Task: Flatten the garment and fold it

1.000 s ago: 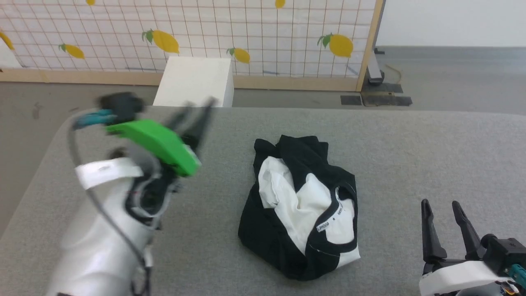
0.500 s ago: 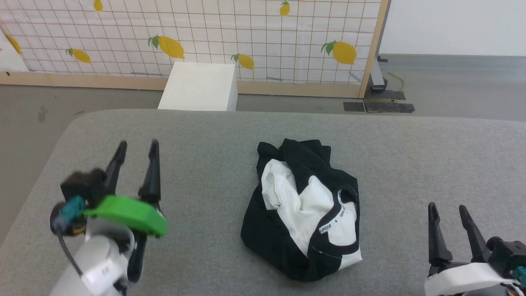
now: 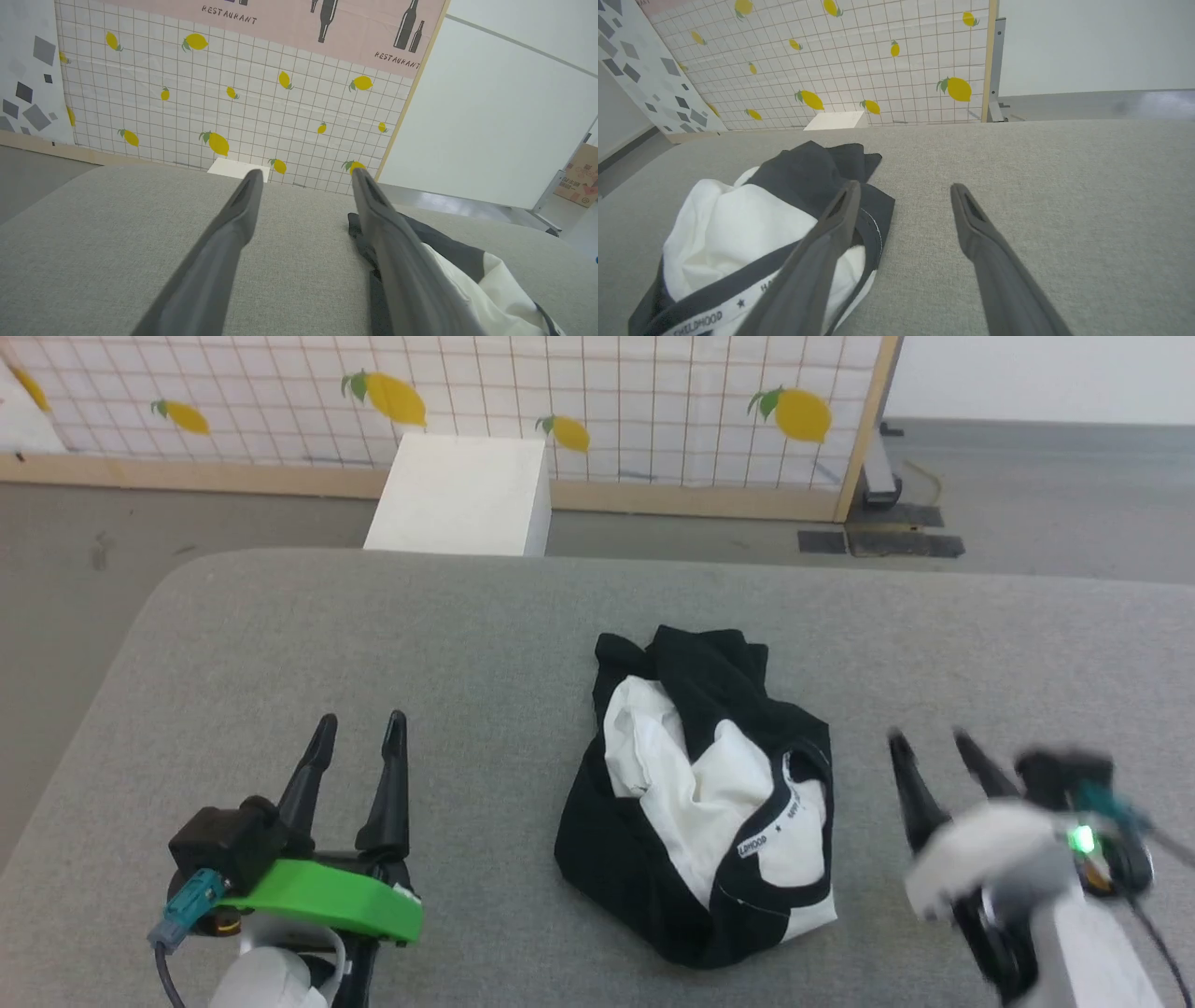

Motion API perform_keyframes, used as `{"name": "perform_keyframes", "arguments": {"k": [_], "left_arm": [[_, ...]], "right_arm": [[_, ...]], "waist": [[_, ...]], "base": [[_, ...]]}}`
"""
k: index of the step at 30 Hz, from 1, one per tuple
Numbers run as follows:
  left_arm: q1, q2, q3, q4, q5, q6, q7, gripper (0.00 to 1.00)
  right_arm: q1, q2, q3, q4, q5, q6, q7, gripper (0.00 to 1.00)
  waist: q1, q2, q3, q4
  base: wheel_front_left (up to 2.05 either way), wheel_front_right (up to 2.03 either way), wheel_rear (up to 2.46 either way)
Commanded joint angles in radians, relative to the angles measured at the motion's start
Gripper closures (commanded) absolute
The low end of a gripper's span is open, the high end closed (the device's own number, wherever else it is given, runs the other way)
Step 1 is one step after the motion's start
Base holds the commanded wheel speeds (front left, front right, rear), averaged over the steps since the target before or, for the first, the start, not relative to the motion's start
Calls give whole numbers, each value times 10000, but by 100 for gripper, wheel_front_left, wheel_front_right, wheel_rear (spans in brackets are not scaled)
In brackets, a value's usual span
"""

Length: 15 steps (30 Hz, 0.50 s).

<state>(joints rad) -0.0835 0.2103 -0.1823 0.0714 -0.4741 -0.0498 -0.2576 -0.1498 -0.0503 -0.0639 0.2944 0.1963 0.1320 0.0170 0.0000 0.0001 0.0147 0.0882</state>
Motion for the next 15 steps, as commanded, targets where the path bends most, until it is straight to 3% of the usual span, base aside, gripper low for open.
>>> {"name": "perform_keyframes", "arguments": {"k": [1, 9, 15], "left_arm": [[78, -174, 138, -43, 31, -128, -40, 0], [-321, -649, 309, 183, 410, -574, -41, 0], [-715, -937, 414, 263, 409, -742, -41, 0]], "right_arm": [[-681, 1, 84, 73, -156, -13, 303, 0], [-3586, -51, 1238, 1721, -929, -13, 4294, 0], [-4748, -630, 1650, 2575, -1769, -13, 6490, 0]], "waist": [[0, -1, 289, 181], [0, -1, 1265, 916], [0, -1, 2014, 1471]], "base": [[0, 0, 0], [0, 0, 0], [0, 0, 0]]}}
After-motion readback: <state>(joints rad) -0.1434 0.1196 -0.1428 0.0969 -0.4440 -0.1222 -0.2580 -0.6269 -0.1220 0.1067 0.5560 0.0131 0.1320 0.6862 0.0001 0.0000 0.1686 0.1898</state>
